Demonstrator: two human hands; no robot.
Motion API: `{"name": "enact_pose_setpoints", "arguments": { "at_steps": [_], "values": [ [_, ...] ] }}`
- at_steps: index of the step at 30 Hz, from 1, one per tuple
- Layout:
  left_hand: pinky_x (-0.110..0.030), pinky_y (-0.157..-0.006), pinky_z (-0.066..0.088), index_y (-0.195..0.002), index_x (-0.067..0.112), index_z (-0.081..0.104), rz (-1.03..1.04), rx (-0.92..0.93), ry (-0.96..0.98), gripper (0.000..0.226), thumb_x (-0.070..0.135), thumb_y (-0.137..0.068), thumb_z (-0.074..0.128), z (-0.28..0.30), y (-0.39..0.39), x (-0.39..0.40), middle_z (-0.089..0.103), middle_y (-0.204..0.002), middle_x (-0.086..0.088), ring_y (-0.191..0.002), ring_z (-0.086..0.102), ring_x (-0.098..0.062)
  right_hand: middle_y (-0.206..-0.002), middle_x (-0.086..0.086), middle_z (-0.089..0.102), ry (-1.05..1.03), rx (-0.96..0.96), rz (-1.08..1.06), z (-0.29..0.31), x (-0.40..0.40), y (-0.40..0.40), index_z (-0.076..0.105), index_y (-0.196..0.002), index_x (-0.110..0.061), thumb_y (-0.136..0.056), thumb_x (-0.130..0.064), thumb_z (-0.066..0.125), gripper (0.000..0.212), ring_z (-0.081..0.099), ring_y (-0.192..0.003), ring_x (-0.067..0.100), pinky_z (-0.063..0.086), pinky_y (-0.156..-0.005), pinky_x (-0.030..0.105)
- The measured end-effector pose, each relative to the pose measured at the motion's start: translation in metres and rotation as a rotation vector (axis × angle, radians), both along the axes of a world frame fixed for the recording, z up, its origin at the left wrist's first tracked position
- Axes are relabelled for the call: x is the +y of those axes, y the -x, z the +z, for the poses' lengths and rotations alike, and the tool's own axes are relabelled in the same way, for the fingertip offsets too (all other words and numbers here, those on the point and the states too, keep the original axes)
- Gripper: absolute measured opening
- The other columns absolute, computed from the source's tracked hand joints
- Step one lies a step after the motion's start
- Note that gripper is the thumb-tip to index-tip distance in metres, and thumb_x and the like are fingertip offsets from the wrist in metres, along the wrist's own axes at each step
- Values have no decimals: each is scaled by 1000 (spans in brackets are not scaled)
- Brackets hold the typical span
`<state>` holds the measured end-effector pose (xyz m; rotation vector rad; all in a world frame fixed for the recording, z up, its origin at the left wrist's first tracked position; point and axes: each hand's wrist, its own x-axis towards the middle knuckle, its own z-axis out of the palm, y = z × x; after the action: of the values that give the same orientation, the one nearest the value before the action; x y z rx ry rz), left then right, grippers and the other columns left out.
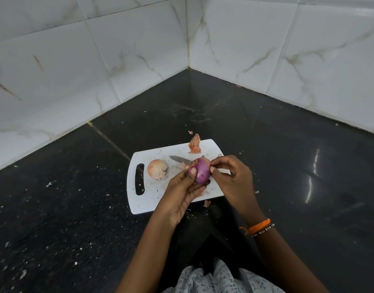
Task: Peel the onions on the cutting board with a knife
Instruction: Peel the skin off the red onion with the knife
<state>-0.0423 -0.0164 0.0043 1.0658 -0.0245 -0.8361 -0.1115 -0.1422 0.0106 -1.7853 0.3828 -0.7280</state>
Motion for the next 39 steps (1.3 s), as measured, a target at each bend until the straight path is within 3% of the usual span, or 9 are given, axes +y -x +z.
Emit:
{"name": "enact_pose_setpoints", "arguments": {
  "at_steps": [5,11,19,24,29,33,39],
  "values": [
    [-22,-66,57,-111,8,60,-21,3,-1,45,32,-73,64,-2,-1,-1,74,-90,-11,-81,72,-19,-89,-7,65,38,11,-30,2,4,0,66,-88,-10,-77,-3,71,14,66,-84,5,55,-73,17],
    [-23,-72,57,-120,8,57,2,-74,-54,55,32,-72,67,-2,-1,1,70,-103,-15,-90,71,-22,-84,-1,67,103,22,-59,5,3,1,69,-84,-6,-75,0,73,12,67,-79,8,55,-72,17],
    [-23,-73,57,-115,15,58,-17,-133,-113,26,19,-90,59,-3,-1,0,68,-109,-17,-91,71,-22,-82,-2,65,130,47,-54,5,2,2,68,-83,-6,-72,2,74,15,66,-78,8,53,-70,13],
    [-24,-73,57,-118,14,57,-27,-104,-101,43,27,-78,64,0,1,-1,68,-108,-17,-88,71,-23,-76,-11,64,114,91,-112,3,-2,1,67,-79,-9,-74,5,68,15,64,-74,-1,51,-69,10],
    [-22,-70,57,-125,8,52,38,-42,-100,49,23,-80,65,1,1,-3,63,-115,-20,-88,71,-23,-83,-8,66,70,99,-129,2,-3,2,70,-87,-12,-84,1,64,15,65,-78,0,50,-73,10],
    [-23,-72,58,-130,8,47,111,-50,-136,72,29,-66,71,0,1,-5,62,-118,-18,-92,70,-23,-84,-9,65,74,109,-108,2,4,0,73,-92,-7,-82,-2,69,12,62,-76,-11,47,-69,4],
    [-24,-73,57,-130,13,48,127,-147,-208,76,34,-60,72,0,2,-4,60,-122,-14,-95,69,-21,-78,-7,66,61,106,-117,4,3,-1,75,-90,-5,-79,-1,71,12,64,-70,-6,48,-68,5]
  ]
}}
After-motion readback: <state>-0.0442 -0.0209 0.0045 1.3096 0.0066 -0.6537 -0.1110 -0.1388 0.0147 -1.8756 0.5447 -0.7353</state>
